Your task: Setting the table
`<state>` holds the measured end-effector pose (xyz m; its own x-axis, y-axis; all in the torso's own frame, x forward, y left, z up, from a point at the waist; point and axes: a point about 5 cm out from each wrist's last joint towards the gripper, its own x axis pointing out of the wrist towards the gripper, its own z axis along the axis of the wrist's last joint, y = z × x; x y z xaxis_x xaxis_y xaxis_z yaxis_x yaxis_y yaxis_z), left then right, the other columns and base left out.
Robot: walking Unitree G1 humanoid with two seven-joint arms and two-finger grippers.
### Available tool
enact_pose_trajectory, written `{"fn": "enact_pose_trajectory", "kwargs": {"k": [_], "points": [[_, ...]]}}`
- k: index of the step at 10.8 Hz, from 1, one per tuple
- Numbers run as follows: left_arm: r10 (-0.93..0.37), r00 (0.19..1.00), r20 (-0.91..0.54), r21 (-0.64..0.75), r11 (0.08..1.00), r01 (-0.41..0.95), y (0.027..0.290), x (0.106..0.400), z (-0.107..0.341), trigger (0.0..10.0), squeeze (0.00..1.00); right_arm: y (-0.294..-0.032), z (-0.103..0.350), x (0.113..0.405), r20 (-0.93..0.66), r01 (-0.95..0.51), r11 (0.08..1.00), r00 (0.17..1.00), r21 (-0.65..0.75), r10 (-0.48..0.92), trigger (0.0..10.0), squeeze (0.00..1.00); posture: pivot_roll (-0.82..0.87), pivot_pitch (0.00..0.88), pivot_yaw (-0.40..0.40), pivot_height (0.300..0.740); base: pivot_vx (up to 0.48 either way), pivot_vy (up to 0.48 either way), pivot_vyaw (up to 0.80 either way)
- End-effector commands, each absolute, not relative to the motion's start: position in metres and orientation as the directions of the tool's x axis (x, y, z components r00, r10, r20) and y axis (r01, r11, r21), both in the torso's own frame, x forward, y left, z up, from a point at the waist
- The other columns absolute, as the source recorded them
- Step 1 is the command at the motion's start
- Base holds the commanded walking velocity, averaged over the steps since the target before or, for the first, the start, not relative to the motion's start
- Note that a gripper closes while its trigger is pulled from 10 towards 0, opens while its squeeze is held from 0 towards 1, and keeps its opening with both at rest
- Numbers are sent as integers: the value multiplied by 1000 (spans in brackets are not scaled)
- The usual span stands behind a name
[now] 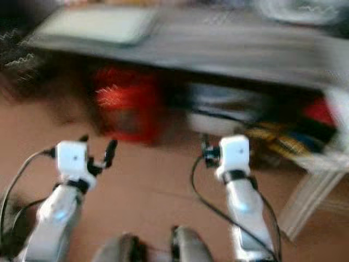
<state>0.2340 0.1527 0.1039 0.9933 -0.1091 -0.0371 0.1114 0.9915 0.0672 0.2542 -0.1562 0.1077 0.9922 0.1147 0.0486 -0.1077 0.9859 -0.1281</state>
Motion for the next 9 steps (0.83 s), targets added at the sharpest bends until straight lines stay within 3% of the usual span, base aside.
{"fn": "enact_pose_trajectory", "kwargs": {"k": [1,9], "points": [[-113,993,-32,67,991,115,152,235,105,10000,0,-159,109,253,51,-100,986,993,-137,107,10000,0,-32,181,21,740,0,-281,-800],[-118,993,-29,74,990,120,152,235,108,10000,0,-155,112,253,68,-128,986,988,-112,136,10000,0,-23,187,29,740,0,-344,-58]]}}
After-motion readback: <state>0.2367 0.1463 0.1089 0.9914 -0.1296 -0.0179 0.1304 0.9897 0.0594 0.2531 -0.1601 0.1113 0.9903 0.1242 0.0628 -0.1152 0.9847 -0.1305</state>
